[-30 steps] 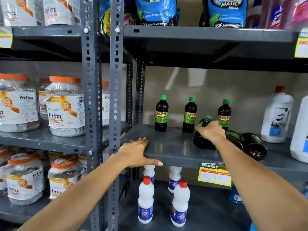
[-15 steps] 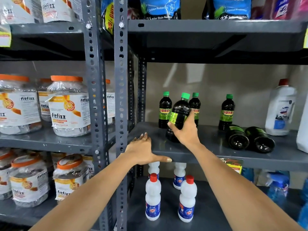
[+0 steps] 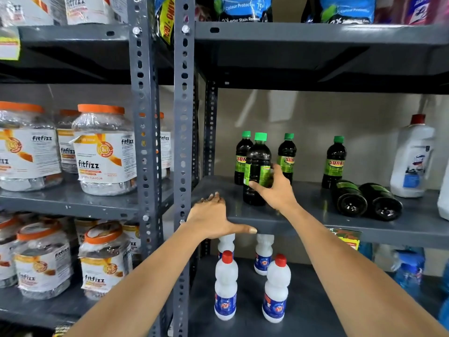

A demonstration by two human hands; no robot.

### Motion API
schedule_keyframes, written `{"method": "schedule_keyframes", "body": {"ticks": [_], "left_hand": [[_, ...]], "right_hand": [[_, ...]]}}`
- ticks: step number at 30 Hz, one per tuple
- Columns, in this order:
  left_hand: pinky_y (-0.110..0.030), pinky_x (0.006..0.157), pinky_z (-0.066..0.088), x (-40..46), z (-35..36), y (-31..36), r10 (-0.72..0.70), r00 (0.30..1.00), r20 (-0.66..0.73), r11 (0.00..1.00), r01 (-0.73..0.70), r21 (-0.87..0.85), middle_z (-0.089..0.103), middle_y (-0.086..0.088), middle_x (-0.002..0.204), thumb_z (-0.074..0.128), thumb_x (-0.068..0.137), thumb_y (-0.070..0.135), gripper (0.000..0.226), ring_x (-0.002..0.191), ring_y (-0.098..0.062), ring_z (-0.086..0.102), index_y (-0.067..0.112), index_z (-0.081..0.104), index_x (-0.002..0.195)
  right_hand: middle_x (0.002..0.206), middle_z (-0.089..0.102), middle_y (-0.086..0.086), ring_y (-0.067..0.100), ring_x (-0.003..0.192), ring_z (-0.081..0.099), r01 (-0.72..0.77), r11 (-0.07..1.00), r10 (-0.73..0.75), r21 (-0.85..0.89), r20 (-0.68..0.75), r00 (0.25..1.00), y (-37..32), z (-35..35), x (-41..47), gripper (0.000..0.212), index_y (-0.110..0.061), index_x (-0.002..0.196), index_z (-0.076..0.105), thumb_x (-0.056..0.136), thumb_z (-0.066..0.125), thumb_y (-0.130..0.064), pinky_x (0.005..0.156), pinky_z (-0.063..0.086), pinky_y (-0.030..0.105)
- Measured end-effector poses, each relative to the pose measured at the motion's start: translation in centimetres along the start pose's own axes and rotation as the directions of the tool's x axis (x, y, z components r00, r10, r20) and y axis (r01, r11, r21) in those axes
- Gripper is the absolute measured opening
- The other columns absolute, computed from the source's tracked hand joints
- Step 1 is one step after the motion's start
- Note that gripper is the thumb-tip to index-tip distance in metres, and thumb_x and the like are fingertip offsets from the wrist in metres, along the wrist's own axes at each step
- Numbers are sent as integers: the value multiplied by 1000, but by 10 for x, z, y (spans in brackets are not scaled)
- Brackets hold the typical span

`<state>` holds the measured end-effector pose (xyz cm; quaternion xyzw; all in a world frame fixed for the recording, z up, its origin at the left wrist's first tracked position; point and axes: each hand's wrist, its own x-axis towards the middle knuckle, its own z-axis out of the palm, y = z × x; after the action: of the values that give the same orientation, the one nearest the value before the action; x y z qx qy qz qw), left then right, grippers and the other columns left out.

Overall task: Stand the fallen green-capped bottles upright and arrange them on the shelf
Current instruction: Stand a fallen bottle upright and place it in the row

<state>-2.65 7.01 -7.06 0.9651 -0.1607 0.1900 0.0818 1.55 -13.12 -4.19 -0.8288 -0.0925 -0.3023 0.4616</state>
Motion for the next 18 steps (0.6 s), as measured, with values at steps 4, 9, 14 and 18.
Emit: {"method": "schedule_keyframes", "body": {"ticks": [4,9,14,18], "left_hand": [[-41,96,45,0,1,0,14,1000,-24,1000,-14,14,45,-9,146,29,39,108,143,128,-27,47,13,34,145],[-35,86,50,-8,16,0,69,972,-224,994,-47,102,60,-1,130,19,48,106,125,115,-19,58,16,58,125],[-35,86,52,-11,19,1,75,961,-266,992,-46,115,60,-3,132,15,53,105,124,117,-19,58,14,62,124],[-34,86,51,-12,18,1,70,962,-264,992,-40,120,63,-3,128,15,53,105,124,115,-18,59,14,62,123]], "right_hand": [[106,57,-13,7,95,59,-85,982,72,167,81,994,0,-1,4,67,-26,121,39,72,84,-16,79,42,21],[117,63,5,13,100,63,-136,954,108,266,115,987,4,-3,5,71,-19,123,46,67,88,-11,88,49,28],[125,60,9,25,116,59,-183,927,119,328,206,971,5,-4,7,74,-13,137,41,74,77,4,105,43,41],[111,61,-4,9,101,61,-155,953,114,261,164,980,4,-3,3,77,-21,123,43,63,91,-13,86,48,25]]}}
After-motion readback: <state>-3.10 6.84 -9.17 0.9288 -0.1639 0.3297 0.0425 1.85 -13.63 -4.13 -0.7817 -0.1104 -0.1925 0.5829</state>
